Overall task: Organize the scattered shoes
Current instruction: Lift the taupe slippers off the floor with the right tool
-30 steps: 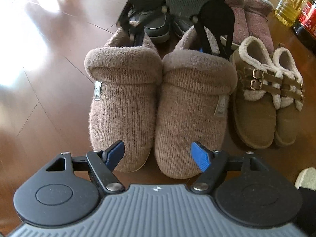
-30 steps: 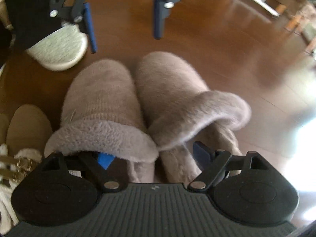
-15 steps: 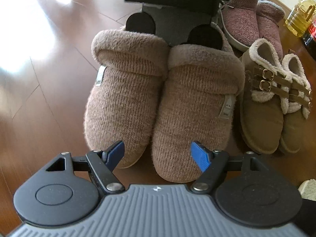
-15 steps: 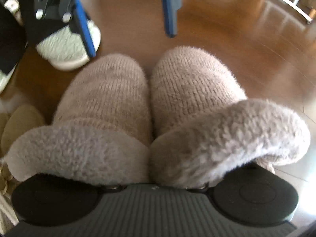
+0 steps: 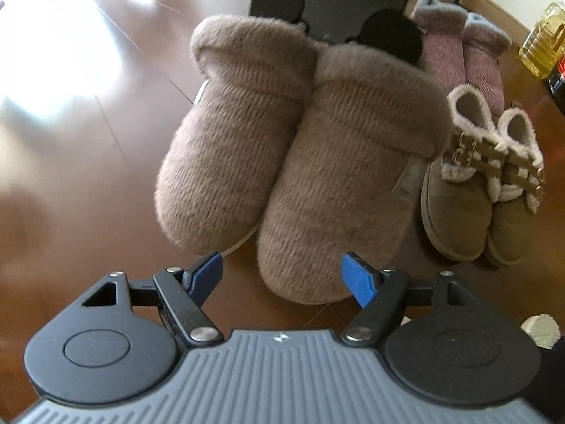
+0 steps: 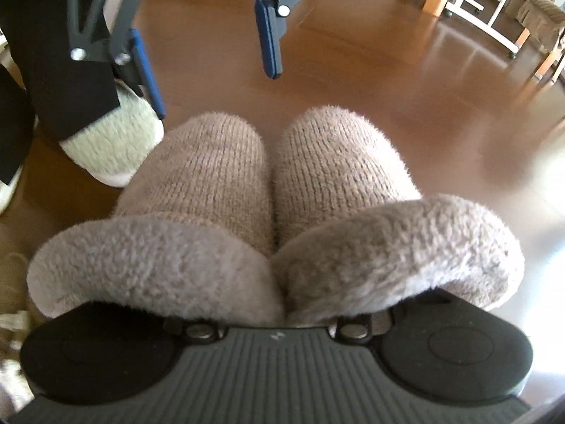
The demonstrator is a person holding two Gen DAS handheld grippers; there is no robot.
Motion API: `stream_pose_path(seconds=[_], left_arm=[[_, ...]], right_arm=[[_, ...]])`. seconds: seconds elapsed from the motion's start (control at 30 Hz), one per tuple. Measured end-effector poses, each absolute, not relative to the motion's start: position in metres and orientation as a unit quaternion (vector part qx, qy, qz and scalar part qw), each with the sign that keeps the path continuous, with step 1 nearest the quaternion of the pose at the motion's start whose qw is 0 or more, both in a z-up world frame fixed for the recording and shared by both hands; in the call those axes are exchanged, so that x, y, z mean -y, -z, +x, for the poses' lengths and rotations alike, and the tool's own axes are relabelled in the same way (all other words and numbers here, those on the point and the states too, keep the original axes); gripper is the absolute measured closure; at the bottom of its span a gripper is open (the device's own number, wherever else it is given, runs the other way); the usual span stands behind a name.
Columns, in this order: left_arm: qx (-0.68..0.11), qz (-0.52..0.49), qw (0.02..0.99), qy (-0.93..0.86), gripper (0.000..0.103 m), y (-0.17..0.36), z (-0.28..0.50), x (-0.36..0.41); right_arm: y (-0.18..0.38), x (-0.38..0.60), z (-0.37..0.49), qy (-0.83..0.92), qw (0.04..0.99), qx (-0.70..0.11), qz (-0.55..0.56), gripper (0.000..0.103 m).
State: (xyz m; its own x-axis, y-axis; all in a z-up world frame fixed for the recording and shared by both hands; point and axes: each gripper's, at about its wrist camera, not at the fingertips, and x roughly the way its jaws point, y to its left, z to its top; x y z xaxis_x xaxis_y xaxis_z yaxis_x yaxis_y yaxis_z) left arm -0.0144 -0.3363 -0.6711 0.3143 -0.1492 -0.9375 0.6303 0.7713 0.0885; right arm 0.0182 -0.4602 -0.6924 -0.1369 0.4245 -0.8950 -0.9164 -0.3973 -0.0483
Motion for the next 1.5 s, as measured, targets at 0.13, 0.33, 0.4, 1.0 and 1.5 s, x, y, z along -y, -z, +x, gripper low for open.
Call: stream_pose_path(seconds=[0.13, 0.33, 0.4, 1.0, 1.5], left_arm=[[-0.520, 0.232, 0.781, 0.257, 0.027, 0.615, -0.020, 0.342], [-0.494, 0.240, 0.775, 0.314, 0.027, 0.491, -0.033, 0.363], [-0.482, 0.243, 0.768, 0.345, 0.027, 0.445, -0.038, 0.371], [-0.386, 0.278, 0.747, 0.465, 0.026, 0.200, -0.068, 0.463], [-0.333, 0.283, 0.749, 0.498, 0.026, 0.156, -0.027, 0.493]], right_arm=[[0.636, 0.474, 0.016, -0.700, 0.473, -0.277, -0.457, 0.070], [0.498, 0.513, -0.002, -0.698, 0.458, -0.290, -0.468, 0.070], [0.455, 0.523, -0.005, -0.696, 0.458, -0.297, -0.465, 0.070], [0.158, 0.622, -0.074, -0.637, 0.507, -0.373, -0.446, 0.069], [0.088, 0.670, -0.055, -0.592, 0.550, -0.398, -0.436, 0.069]])
